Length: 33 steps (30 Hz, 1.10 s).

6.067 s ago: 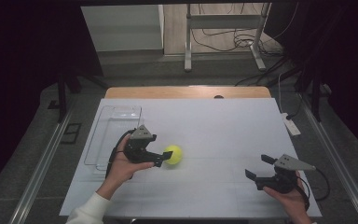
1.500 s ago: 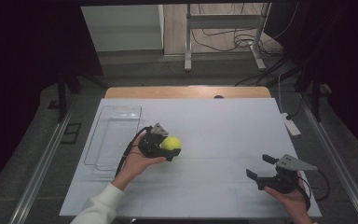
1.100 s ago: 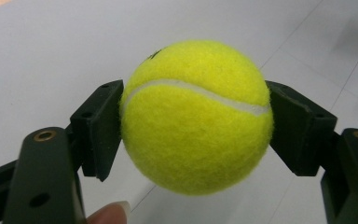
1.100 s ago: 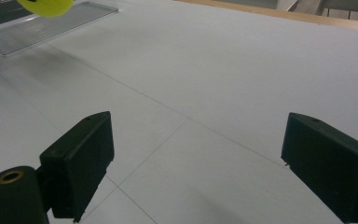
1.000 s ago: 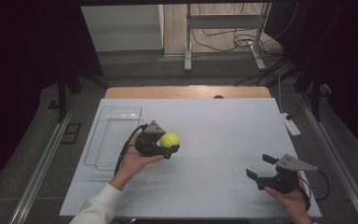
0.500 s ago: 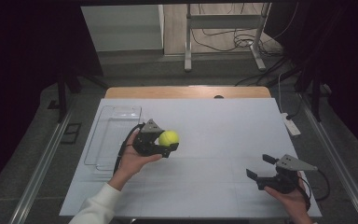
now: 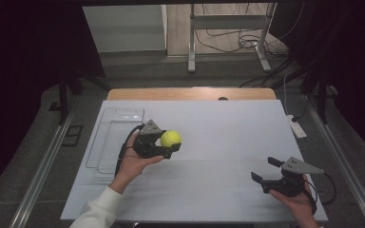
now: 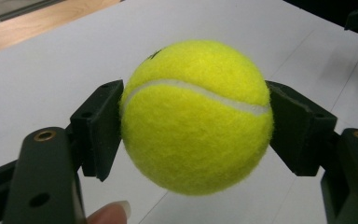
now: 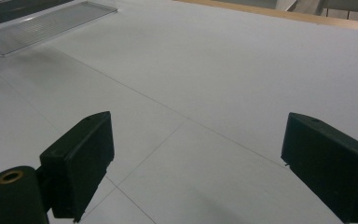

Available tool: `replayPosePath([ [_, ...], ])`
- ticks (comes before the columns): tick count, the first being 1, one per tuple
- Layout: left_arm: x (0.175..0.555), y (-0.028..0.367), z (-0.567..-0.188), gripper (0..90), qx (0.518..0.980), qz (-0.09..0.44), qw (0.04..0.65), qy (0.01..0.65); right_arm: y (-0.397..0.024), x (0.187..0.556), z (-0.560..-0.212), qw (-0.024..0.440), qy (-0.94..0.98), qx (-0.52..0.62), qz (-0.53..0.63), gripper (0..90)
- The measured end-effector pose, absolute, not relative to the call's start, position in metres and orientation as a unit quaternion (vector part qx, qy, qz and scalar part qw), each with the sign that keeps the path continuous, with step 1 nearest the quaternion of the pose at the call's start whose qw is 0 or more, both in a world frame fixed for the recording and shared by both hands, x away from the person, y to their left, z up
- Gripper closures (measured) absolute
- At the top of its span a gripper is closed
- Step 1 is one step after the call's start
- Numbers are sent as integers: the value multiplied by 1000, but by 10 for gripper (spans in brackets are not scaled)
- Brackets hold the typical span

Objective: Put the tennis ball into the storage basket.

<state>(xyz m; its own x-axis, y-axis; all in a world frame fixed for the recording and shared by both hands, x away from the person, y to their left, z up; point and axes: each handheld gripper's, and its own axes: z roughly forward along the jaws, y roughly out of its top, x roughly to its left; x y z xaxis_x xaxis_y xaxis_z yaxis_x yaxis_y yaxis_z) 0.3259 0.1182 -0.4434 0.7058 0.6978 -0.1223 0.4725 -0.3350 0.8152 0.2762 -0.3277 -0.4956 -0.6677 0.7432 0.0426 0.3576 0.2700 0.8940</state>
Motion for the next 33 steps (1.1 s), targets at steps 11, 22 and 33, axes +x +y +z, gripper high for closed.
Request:
replayPosePath([
  [11, 324, 122, -440, 268, 798, 132, 461, 366, -328, 276, -496, 197, 772, 357, 488, 95],
  [22, 323, 128, -435, 268, 785, 148, 476, 367, -328, 276, -496, 197, 772, 356, 488, 96],
  [33, 322, 136, -429, 269, 776, 157, 486, 370, -328, 276, -496, 198, 773, 355, 487, 95],
])
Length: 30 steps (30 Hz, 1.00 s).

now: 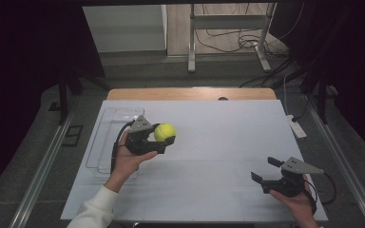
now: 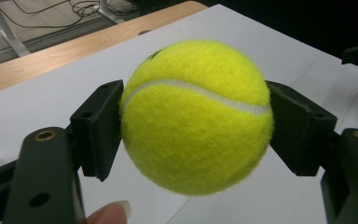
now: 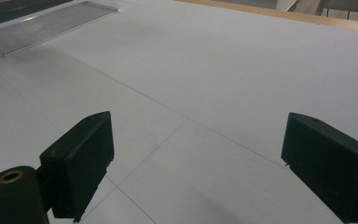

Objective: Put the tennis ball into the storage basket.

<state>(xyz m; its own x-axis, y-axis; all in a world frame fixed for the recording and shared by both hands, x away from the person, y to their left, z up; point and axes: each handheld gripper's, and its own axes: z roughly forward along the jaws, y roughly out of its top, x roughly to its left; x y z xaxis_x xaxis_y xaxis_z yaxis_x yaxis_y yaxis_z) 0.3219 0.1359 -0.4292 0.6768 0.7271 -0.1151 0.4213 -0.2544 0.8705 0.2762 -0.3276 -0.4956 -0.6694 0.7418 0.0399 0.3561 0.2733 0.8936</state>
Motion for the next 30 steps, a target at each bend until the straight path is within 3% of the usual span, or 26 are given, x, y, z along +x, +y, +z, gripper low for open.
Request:
replayPosePath([
  [30, 321, 155, -417, 269, 750, 178, 509, 383, -327, 276, -496, 197, 773, 356, 487, 96],
])
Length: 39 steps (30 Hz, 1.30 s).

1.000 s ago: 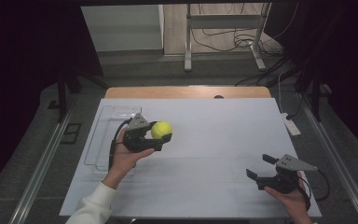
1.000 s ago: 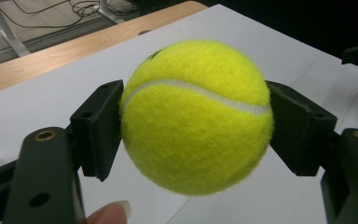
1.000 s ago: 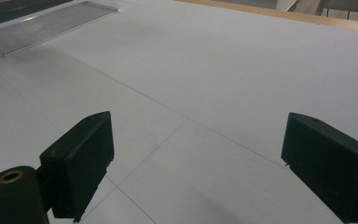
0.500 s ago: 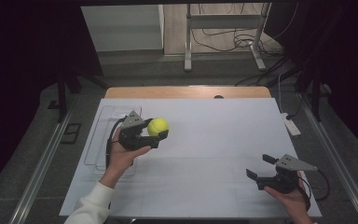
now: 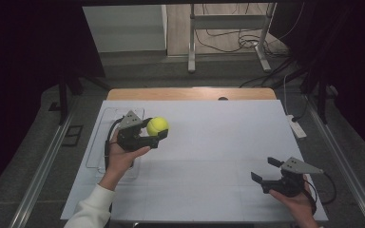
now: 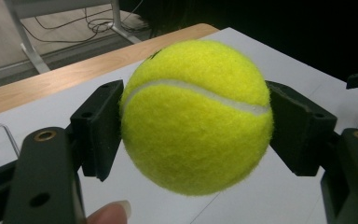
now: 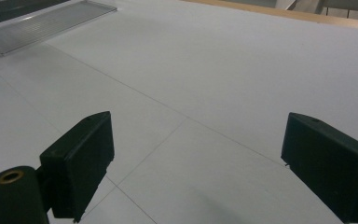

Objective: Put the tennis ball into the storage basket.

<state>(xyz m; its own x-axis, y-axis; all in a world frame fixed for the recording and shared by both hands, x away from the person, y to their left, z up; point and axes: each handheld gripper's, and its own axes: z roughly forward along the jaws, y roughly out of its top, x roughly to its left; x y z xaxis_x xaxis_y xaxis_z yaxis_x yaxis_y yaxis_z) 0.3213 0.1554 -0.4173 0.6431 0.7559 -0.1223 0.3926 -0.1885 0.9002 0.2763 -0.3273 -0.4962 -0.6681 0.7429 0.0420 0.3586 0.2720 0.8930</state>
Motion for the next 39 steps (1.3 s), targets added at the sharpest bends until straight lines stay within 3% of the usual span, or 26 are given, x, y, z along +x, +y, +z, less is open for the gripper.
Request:
replayPosePath([
  [39, 333, 179, -413, 269, 727, 206, 511, 409, -326, 275, -495, 198, 772, 357, 487, 96],
])
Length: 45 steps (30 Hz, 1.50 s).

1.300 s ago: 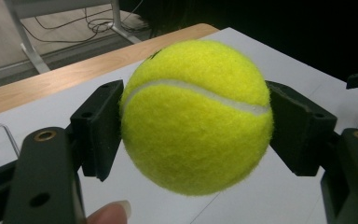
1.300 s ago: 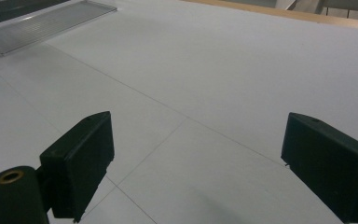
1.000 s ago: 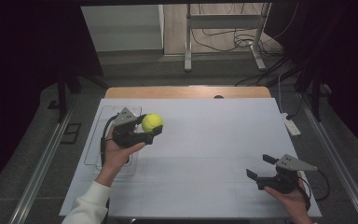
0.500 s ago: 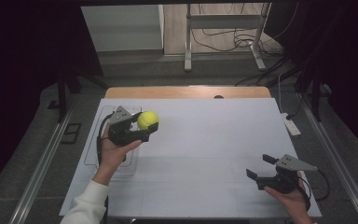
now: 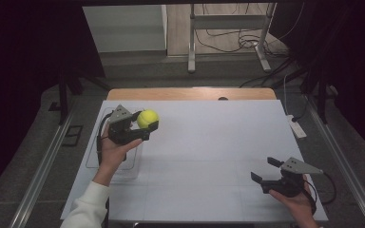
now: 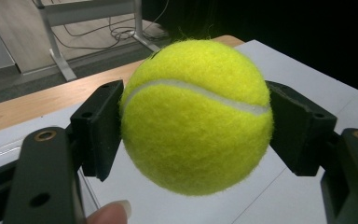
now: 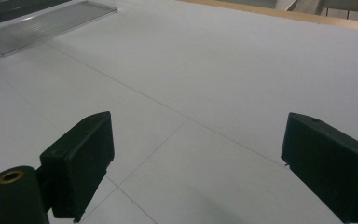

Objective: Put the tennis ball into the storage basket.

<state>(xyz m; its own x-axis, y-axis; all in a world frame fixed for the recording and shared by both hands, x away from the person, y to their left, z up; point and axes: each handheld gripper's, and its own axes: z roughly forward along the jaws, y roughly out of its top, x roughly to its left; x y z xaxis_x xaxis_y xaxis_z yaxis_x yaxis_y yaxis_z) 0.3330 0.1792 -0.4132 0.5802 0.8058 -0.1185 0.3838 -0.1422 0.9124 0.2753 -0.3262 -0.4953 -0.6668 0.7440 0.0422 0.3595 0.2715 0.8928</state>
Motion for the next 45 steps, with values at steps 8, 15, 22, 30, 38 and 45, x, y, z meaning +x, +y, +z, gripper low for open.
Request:
replayPosePath([
  [8, 339, 187, -413, 269, 722, 211, 510, 418, -326, 275, -496, 198, 773, 358, 486, 96],
  [15, 342, 193, -414, 269, 720, 215, 504, 425, -326, 275, -496, 197, 773, 359, 484, 96],
  [22, 345, 198, -417, 269, 719, 218, 498, 434, -326, 275, -497, 196, 773, 359, 486, 96],
  [30, 349, 204, -420, 269, 715, 223, 491, 444, -326, 276, -497, 196, 773, 359, 485, 96],
  [38, 352, 209, -422, 269, 712, 229, 486, 452, -326, 276, -497, 196, 773, 359, 484, 96],
  [45, 354, 213, -423, 270, 711, 233, 483, 456, -327, 276, -497, 196, 773, 359, 484, 96],
])
